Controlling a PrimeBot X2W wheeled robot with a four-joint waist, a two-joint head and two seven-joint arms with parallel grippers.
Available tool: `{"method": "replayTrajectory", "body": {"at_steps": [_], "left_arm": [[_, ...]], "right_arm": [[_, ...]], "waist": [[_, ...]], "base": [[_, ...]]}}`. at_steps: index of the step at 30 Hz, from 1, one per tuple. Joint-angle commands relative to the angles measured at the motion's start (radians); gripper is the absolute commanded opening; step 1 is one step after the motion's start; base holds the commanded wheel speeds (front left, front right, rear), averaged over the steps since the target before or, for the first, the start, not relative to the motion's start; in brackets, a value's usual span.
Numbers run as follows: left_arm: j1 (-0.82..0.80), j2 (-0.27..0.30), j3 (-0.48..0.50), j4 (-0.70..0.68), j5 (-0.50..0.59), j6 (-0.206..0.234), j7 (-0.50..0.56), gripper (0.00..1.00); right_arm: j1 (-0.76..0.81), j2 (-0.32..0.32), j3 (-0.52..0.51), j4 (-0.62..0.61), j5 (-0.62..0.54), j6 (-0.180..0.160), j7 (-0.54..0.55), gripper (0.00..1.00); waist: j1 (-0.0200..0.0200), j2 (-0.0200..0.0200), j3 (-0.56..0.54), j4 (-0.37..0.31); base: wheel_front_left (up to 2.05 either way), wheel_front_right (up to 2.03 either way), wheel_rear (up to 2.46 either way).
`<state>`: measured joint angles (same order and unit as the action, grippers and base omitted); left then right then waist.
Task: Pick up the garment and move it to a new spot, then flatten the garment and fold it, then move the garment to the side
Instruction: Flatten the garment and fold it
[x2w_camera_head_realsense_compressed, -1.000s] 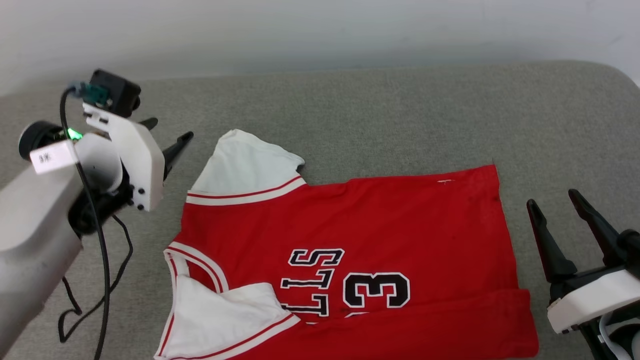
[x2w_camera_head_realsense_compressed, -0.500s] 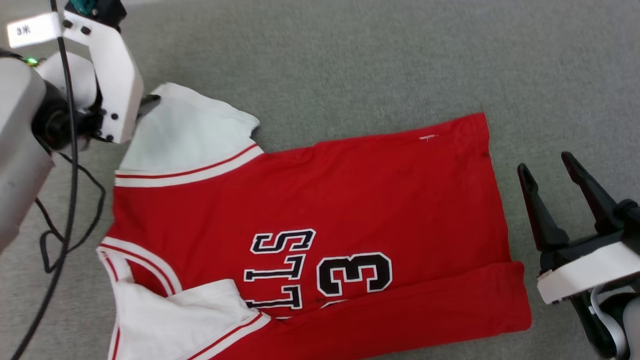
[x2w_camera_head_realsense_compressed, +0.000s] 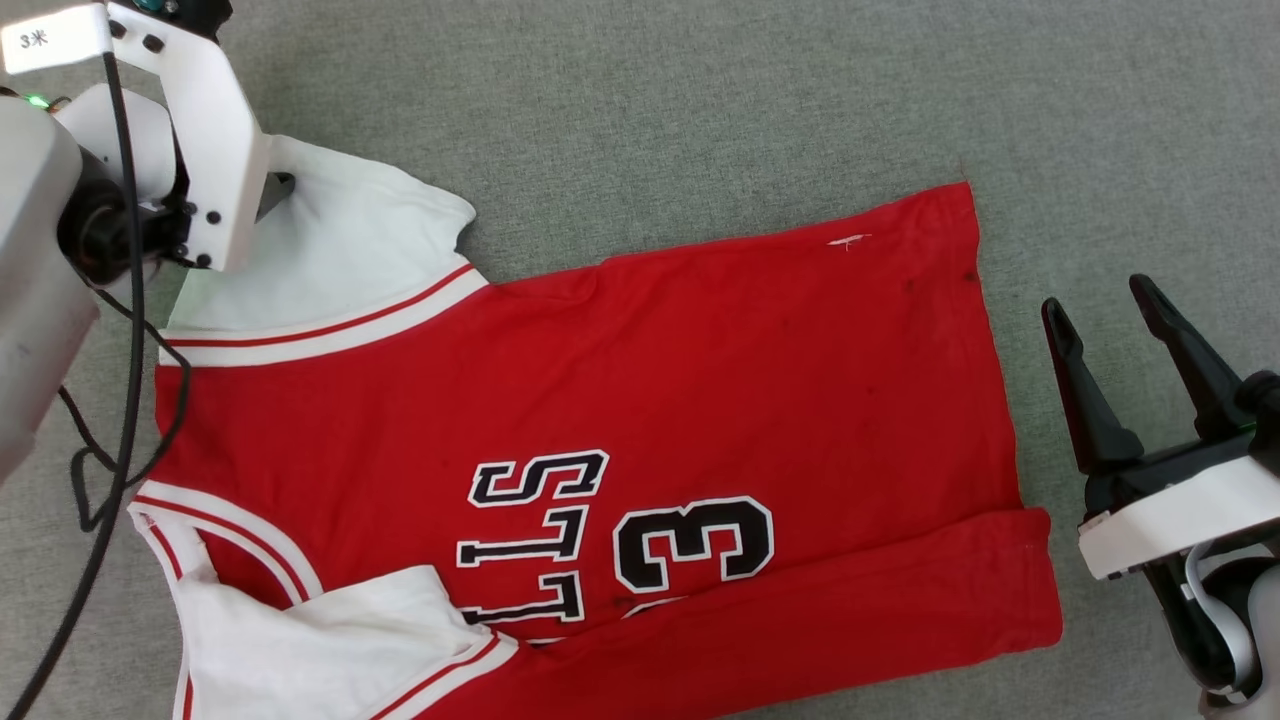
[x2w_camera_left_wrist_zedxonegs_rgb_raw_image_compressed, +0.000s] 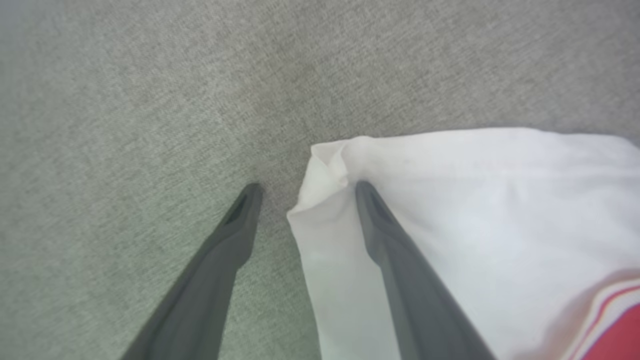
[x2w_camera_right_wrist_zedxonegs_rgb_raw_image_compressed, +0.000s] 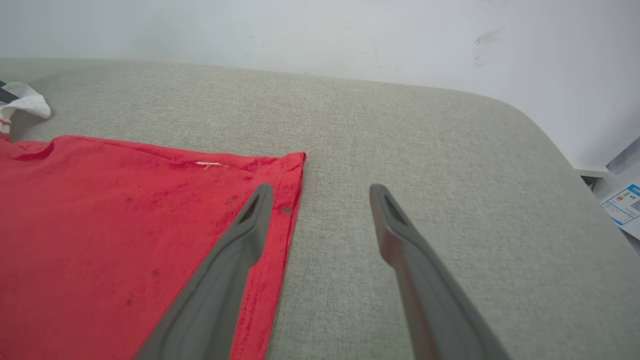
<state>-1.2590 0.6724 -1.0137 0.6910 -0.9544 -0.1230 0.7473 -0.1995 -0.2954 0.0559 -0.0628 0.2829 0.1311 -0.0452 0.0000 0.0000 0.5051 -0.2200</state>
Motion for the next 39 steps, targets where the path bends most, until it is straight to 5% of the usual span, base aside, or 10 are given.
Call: {"method": "replayTrajectory", "body": {"at_steps": [1, 13, 25, 32, 39], "left_arm": [[0.055, -0.014, -0.027, 0.024, -0.003, -0.004, 0.001, 0.00], [0.028, -0.054, -0.036, -0.033, -0.021, -0.007, -0.157, 0.00], [0.005, -0.031, -0.118, -0.180, -0.022, -0.006, -0.270, 0.00], [-0.014, -0.040, -0.139, -0.223, -0.035, -0.006, -0.305, 0.00], [-0.045, -0.046, -0.157, -0.241, -0.037, -0.006, -0.330, 0.00]], "right_arm": [[-0.022, -0.008, 0.003, 0.003, 0.012, -0.001, -0.007, 1.00], [-0.121, -0.134, 0.011, -0.012, 0.042, -0.001, 0.093, 1.00], [-0.354, -0.387, 0.271, 0.075, 0.282, -0.001, 0.591, 1.00], [-0.487, -0.402, 0.381, 0.182, 0.342, -0.001, 0.825, 1.00], [-0.595, -0.360, 0.460, 0.324, 0.332, -0.001, 0.876, 1.00]], "waist": [[0.0000, 0.0000, -0.004, 0.002], [0.0000, 0.0000, -0.086, 0.064], [0.0000, 0.0000, -0.133, 0.140], [0.0000, 0.0000, -0.111, 0.176], [0.0000, 0.0000, -0.070, 0.201]], "base": [[0.00, 0.00, 0.00], [0.00, 0.00, 0.00], [0.00, 0.00, 0.00], [0.00, 0.00, 0.00], [0.00, 0.00, 0.00]]}}
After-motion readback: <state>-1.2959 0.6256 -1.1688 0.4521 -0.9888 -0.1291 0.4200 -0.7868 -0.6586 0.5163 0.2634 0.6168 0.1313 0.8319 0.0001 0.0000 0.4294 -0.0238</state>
